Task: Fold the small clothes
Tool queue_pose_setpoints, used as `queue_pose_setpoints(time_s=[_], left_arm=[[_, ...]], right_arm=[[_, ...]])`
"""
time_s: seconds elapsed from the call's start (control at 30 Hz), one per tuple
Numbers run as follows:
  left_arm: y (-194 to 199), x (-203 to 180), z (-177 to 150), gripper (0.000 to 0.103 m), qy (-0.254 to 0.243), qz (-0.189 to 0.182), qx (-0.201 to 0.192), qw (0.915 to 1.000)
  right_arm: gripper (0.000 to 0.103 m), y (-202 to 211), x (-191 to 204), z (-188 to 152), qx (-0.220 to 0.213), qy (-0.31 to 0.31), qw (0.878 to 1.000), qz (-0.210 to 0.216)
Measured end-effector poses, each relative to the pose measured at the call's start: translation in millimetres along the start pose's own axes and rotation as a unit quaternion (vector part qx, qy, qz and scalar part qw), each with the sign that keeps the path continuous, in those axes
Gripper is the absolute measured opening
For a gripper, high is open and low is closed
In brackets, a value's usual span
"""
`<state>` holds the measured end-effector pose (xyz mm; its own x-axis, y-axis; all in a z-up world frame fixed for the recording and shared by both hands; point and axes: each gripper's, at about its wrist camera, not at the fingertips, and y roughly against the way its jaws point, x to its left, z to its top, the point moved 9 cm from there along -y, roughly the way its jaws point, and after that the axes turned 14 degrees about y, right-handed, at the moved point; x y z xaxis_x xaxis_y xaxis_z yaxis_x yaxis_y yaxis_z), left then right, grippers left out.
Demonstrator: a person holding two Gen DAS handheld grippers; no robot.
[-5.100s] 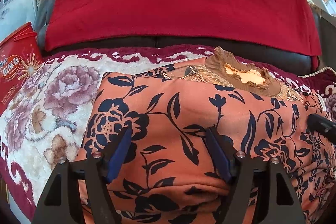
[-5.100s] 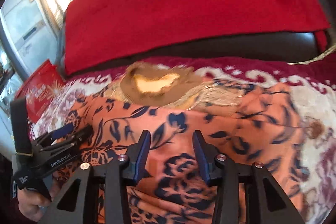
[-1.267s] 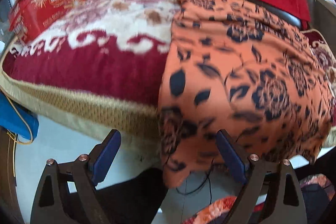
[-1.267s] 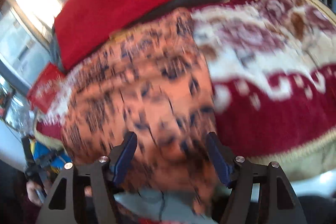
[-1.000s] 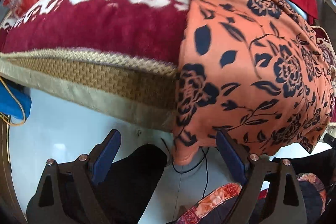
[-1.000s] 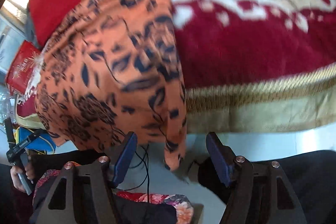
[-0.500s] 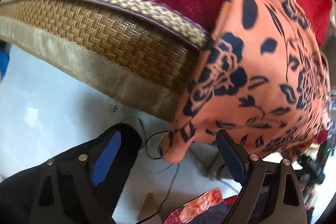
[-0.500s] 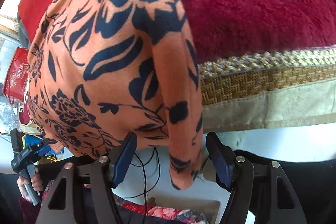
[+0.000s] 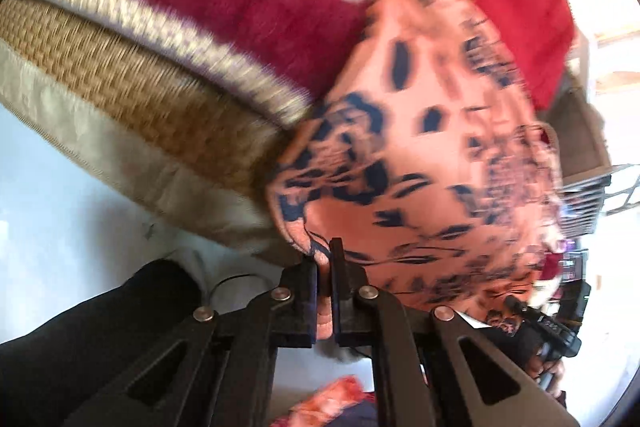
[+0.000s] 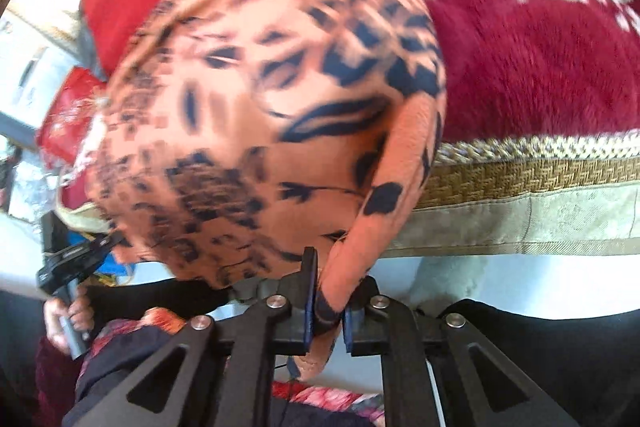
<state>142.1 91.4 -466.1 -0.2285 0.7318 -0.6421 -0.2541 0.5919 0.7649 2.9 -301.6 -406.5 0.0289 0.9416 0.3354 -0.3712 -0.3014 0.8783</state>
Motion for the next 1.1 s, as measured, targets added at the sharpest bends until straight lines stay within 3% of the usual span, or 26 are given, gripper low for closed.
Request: queue_pose_setpoints(time_s=[0.17, 0.37, 0.53, 0.67, 0.73, 0.83, 0.97, 1.07, 1.1], left_arm=[[43.8, -42.3, 1.1, 0.005, -0.052, -0.057, -0.013, 0.9969], [95.8, -99.9, 22.1, 0.005, -0.06, -0.122, -0.043, 0.9898], [121.1, -160.2, 86.3, 0.005, -0.066, -0.145, -0.076, 0.9843], [114.9, -205.2, 146.9, 0.005, -0.088, -0.125, -0.104, 0.9828], [101.7, -222.6, 165.7, 0.005, -0.087, -0.123, -0.104, 0.9831], [89.0, -232.7, 160.8, 0.005, -0.097, -0.13, -0.1, 0.9817], [87.1, -226.6, 147.7, 0.005, -0.092, -0.131, -0.1, 0.9821], [100.3, -215.8, 137.2, 0.005, -0.088, -0.125, -0.111, 0.982], [104.8, -212.8, 133.8, 0.005, -0.089, -0.124, -0.114, 0.9817]], right_arm=[[0.011, 51.9, 28.9, 16.9, -0.055, 0.022, 0.996, 0.063], [0.011, 114.3, 59.0, 70.2, -0.136, 0.04, 0.984, 0.111], [0.011, 164.0, 45.3, 146.6, -0.22, 0.015, 0.966, 0.132], [0.011, 186.4, 9.7, 219.8, -0.278, -0.017, 0.954, 0.113], [0.011, 175.7, -9.6, 248.0, -0.257, -0.031, 0.962, 0.082], [0.014, 149.7, -9.3, 254.4, -0.21, -0.035, 0.973, 0.091], [0.014, 109.3, 4.5, 199.8, -0.119, -0.031, 0.988, 0.095], [0.033, 79.9, 7.9, 135.4, -0.052, -0.038, 0.996, 0.068], [0.043, 73.3, 9.2, 115.2, -0.037, -0.042, 0.996, 0.064]])
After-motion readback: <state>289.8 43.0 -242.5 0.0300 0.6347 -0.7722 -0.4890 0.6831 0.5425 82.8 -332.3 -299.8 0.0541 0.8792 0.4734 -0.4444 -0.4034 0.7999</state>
